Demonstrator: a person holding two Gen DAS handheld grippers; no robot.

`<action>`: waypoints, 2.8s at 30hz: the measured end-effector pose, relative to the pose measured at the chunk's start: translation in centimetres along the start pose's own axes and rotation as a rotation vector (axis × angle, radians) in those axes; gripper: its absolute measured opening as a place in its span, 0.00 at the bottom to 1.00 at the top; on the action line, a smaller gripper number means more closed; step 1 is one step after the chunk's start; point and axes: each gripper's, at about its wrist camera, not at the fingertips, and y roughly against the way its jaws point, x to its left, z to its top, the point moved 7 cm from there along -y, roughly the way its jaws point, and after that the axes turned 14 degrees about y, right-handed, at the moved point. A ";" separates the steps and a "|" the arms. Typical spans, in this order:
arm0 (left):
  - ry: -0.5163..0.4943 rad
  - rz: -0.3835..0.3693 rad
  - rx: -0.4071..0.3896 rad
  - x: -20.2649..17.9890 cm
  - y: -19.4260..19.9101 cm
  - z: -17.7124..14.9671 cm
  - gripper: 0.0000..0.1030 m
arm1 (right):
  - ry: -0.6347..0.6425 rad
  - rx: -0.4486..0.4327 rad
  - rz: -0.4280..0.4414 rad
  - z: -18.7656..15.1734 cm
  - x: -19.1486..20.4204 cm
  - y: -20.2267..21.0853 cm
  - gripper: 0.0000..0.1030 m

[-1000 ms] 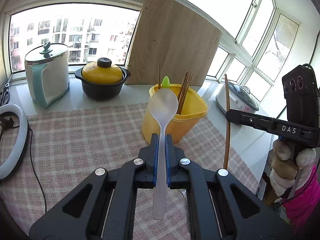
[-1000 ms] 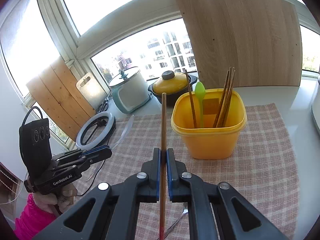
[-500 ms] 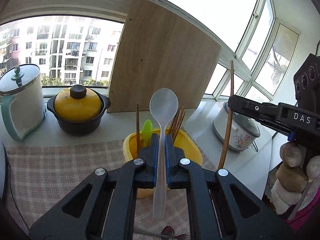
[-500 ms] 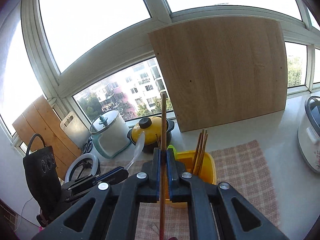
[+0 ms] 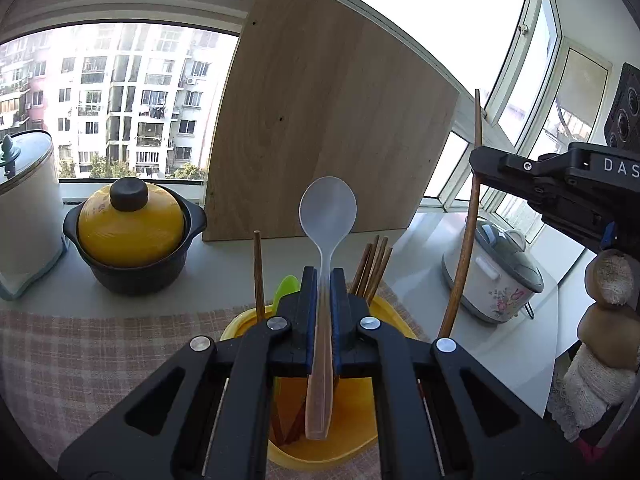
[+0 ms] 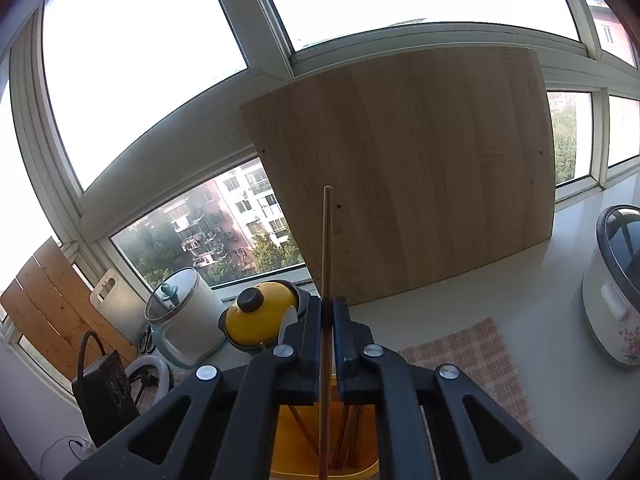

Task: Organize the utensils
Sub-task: 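Carry the clear spoon in the left tool to the container while the right tool carries its chopstick, then lower the clear spoon into the container and open the left tool while the right tool releases its chopstick, then withdraw both open tools from the container toward the metal fork and spoon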

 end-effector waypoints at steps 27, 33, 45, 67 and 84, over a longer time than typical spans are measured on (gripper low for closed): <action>-0.098 0.054 0.033 0.6 -1.4 -2.8 0.04 | 0.051 0.098 0.003 -6.2 0.0 -4.0 0.03; -0.102 0.054 0.056 0.7 -0.8 -3.1 0.04 | 0.064 0.121 0.009 -7.2 0.3 -3.9 0.04; -0.109 0.064 0.037 2.2 3.0 -3.6 0.04 | 0.078 0.141 0.029 -9.3 0.6 -2.4 0.17; -0.189 0.055 0.198 4.2 8.6 -10.8 0.28 | 0.063 0.276 0.195 -22.6 3.8 5.1 0.30; -0.209 0.099 0.465 6.3 2.3 -17.1 0.27 | -0.091 0.488 0.249 -35.1 2.9 6.4 0.32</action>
